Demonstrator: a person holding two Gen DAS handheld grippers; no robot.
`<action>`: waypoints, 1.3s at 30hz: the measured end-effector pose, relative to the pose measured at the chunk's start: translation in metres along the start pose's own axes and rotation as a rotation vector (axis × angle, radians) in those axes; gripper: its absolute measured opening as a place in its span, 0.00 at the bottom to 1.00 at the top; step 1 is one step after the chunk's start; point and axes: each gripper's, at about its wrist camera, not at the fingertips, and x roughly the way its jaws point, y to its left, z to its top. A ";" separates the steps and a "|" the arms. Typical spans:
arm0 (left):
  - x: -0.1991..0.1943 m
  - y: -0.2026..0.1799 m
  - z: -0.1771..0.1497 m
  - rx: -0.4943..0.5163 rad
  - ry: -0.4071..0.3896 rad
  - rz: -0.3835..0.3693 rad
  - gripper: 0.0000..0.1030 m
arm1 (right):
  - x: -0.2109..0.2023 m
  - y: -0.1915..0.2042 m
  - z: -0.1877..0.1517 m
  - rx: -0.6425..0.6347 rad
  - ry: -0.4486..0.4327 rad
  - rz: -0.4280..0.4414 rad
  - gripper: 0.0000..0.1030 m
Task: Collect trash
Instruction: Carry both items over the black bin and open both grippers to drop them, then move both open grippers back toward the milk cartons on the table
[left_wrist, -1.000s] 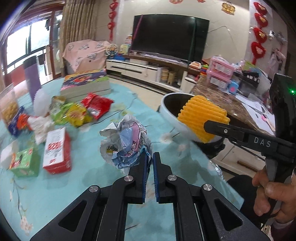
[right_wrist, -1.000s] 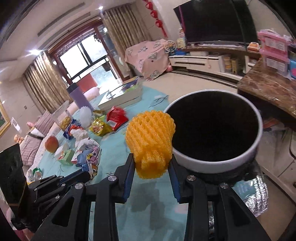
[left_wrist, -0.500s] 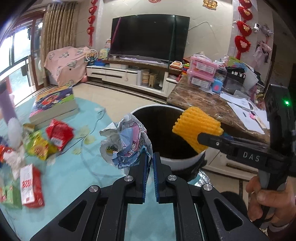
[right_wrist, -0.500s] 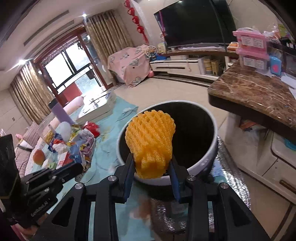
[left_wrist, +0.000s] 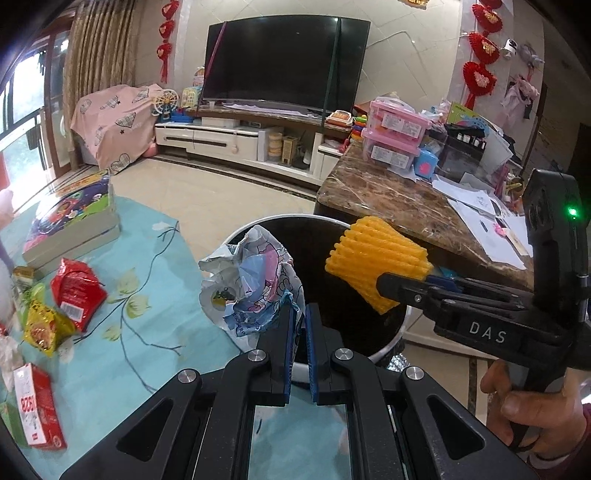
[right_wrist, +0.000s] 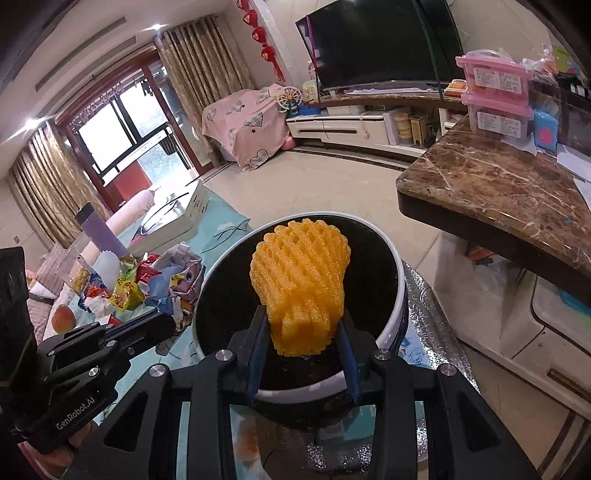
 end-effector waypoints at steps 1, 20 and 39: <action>0.003 0.000 0.002 -0.001 0.004 -0.003 0.05 | 0.002 -0.002 0.001 0.002 0.005 -0.002 0.35; 0.021 0.000 0.006 -0.017 0.021 0.006 0.46 | 0.017 -0.014 0.009 0.036 0.037 -0.017 0.63; -0.083 0.050 -0.094 -0.225 -0.041 0.188 0.54 | -0.003 0.058 -0.021 -0.010 -0.047 0.062 0.83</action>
